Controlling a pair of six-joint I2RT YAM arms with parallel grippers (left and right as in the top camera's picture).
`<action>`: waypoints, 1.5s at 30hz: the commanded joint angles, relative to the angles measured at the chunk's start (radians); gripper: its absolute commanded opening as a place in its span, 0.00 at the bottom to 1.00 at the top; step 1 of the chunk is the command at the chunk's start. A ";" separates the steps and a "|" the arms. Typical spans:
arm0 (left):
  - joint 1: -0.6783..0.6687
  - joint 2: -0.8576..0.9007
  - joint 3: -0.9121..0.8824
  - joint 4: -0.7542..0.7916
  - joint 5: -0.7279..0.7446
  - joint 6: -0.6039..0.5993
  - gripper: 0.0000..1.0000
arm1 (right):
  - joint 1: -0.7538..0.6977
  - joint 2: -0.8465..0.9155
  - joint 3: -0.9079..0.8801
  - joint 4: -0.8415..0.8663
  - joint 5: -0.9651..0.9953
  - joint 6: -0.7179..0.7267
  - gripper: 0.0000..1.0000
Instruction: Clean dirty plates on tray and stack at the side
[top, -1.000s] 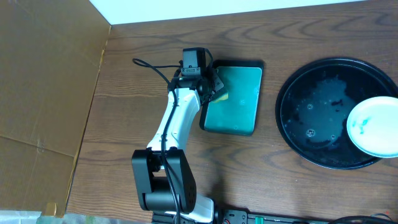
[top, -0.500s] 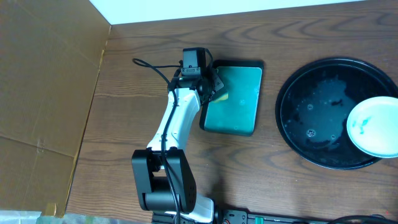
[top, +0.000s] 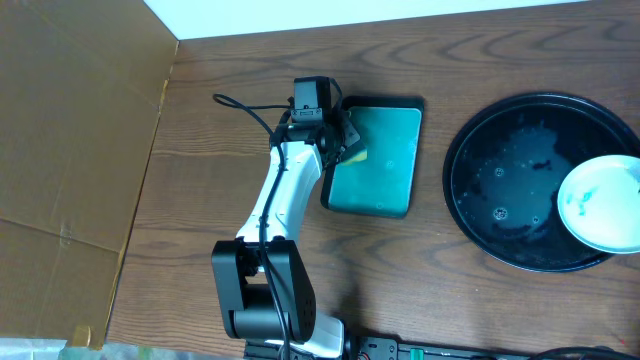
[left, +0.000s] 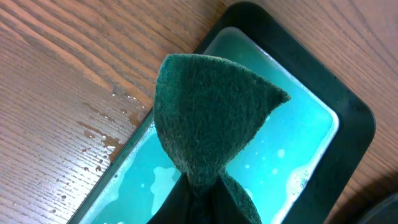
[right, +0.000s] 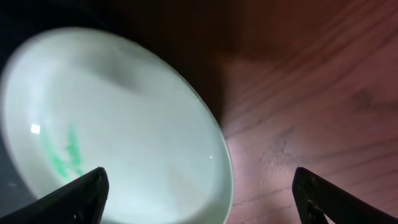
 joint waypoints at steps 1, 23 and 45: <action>0.005 -0.002 0.002 0.000 -0.009 0.017 0.07 | 0.013 -0.004 -0.052 0.037 -0.050 -0.080 0.91; 0.005 -0.002 0.002 0.000 -0.009 0.016 0.08 | 0.013 -0.004 -0.138 0.144 -0.125 -0.104 0.01; -0.014 -0.002 0.002 0.047 0.277 0.130 0.07 | 0.184 0.101 -0.018 0.352 -0.342 -0.194 0.01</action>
